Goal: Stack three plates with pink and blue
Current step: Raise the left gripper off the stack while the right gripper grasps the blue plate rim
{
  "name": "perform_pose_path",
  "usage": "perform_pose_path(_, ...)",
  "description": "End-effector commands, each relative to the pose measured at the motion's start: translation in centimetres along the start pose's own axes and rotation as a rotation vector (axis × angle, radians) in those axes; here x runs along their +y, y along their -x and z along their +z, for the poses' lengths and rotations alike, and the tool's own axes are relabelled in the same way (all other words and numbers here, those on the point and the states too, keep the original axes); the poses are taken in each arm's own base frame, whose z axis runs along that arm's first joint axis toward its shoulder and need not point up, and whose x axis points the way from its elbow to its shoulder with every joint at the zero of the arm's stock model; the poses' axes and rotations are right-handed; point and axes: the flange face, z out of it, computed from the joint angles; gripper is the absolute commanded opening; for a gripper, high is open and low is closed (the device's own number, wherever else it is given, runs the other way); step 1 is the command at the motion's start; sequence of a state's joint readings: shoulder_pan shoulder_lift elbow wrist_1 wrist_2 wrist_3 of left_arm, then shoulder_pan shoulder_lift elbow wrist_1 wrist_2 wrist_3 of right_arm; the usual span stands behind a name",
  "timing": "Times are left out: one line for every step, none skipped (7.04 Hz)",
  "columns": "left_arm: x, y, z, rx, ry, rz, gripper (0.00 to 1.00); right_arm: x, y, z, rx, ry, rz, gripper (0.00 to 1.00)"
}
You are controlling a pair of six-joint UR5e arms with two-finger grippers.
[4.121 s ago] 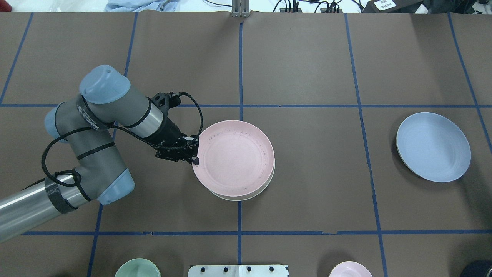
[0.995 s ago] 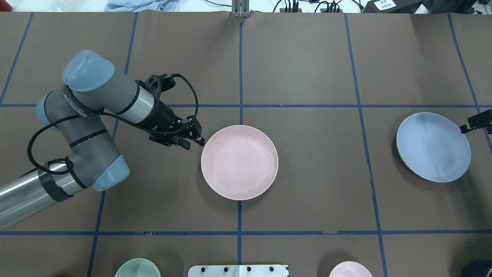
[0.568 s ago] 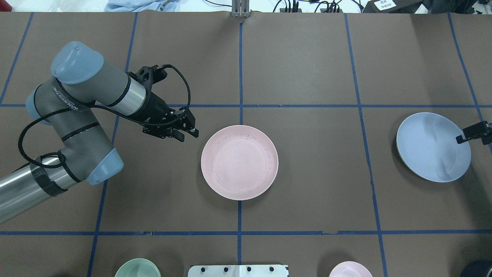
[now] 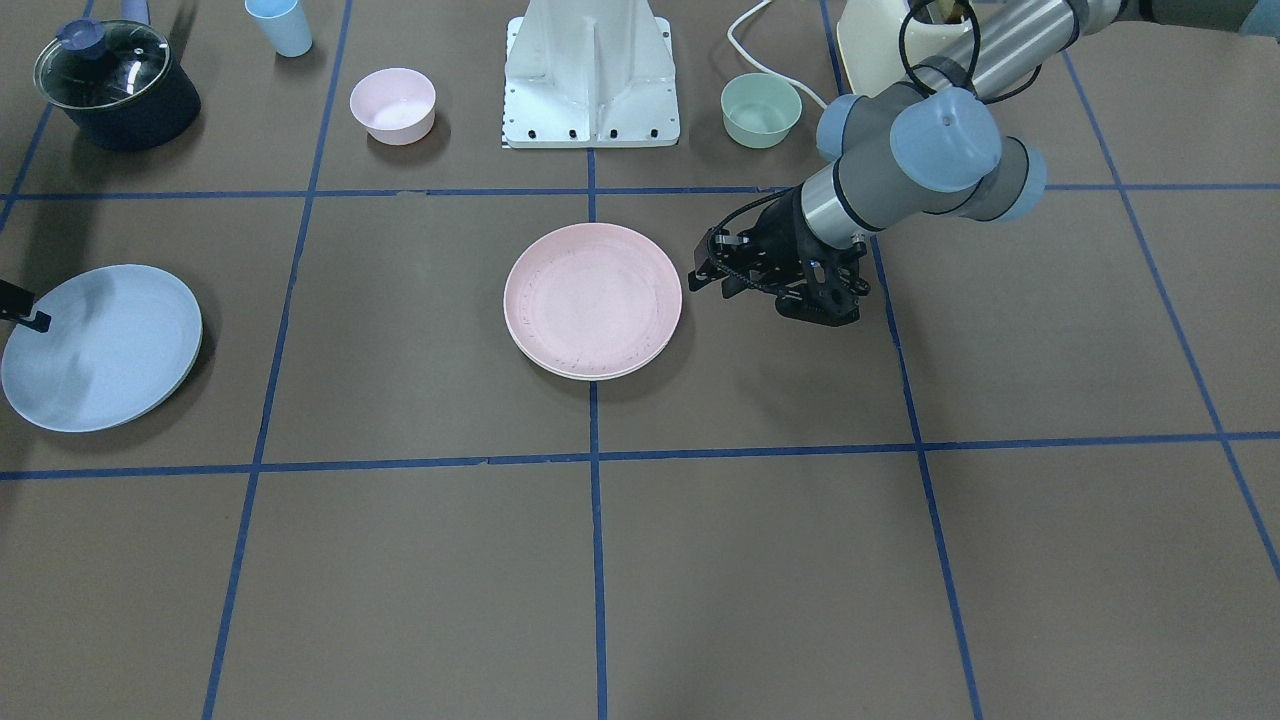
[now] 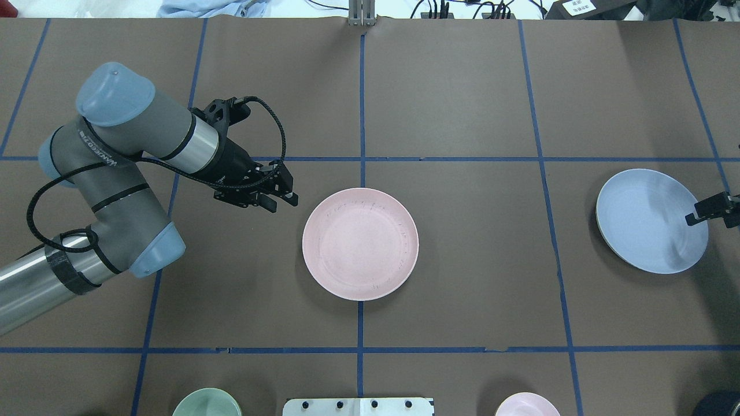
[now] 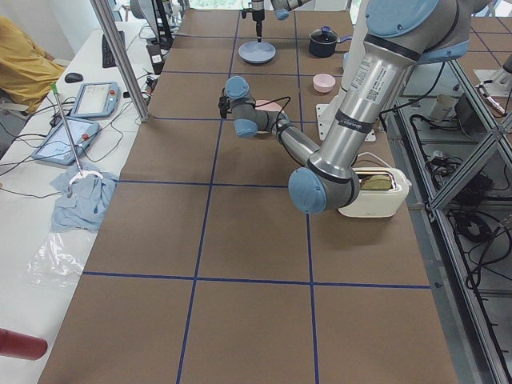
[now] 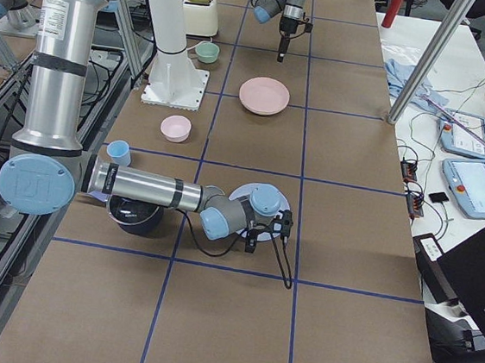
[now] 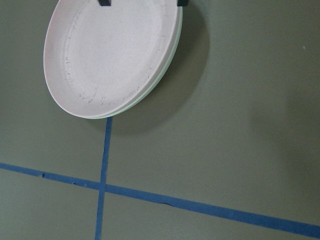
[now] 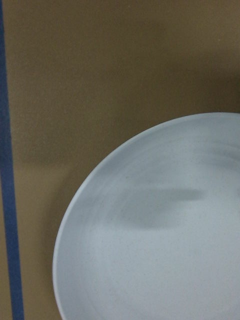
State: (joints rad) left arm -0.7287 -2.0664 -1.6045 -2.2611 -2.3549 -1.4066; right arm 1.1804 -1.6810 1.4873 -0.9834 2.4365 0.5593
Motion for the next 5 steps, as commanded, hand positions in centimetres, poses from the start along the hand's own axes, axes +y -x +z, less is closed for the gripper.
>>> perform_pose_path(0.0,0.0,0.0,0.000,0.000,0.000,0.54,0.1,-0.3,1.0,0.007,0.019,0.004,0.96)
perform_pose_path(0.0,0.0,0.0,0.000,0.000,0.000,0.54,0.2,-0.2,1.2,0.008,0.025,0.001,0.96)
perform_pose_path(0.0,0.0,0.0,0.000,0.000,0.000,0.54,0.0,-0.5,1.8,0.011,0.033,0.005,0.93)
perform_pose_path(0.0,0.0,0.0,0.000,0.000,0.000,0.54,0.0,-0.5,1.8,0.012,0.034,0.008,0.84)
perform_pose_path(0.0,0.0,0.0,0.000,0.000,0.000,0.54,0.0,-0.8,2.0,0.016,0.038,0.014,0.56)
